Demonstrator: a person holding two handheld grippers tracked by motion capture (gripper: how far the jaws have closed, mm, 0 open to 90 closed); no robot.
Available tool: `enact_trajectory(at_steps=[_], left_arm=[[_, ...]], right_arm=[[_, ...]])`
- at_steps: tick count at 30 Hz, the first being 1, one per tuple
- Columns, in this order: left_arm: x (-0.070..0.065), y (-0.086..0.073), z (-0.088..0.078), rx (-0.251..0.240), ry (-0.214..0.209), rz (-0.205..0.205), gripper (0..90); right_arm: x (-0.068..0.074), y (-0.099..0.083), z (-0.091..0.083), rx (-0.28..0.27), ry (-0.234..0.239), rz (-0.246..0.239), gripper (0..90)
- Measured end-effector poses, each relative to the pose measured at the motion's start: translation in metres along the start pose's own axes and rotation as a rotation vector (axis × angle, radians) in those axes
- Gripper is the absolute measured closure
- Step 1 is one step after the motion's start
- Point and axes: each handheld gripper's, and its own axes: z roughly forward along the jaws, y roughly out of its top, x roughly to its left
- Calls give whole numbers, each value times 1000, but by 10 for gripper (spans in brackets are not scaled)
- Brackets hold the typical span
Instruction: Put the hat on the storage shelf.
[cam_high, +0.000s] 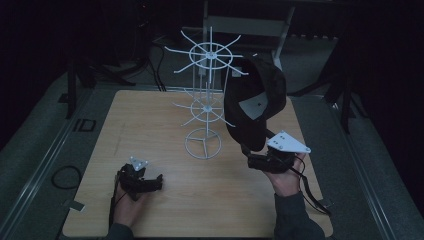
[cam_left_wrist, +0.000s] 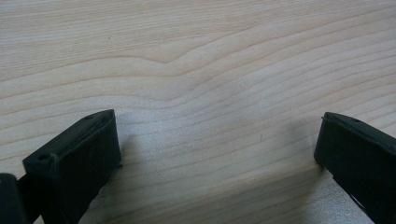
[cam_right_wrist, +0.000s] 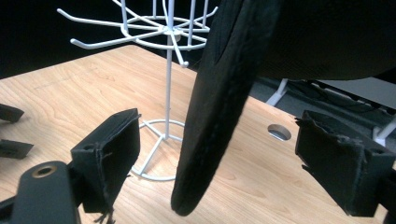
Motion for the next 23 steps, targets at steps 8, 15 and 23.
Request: enact_trajectory(at_steps=[8,15,23], left_arm=[[0,0,0,0,0,0,2],[0,0,0,-1,0,0,2],[0,0,0,0,0,0,2]], right_arm=[[-3,-8,-1,12,19,20,134],[-2,-10,-1,18,34,22,127],[-1,-10,-1,18,42,22,127]])
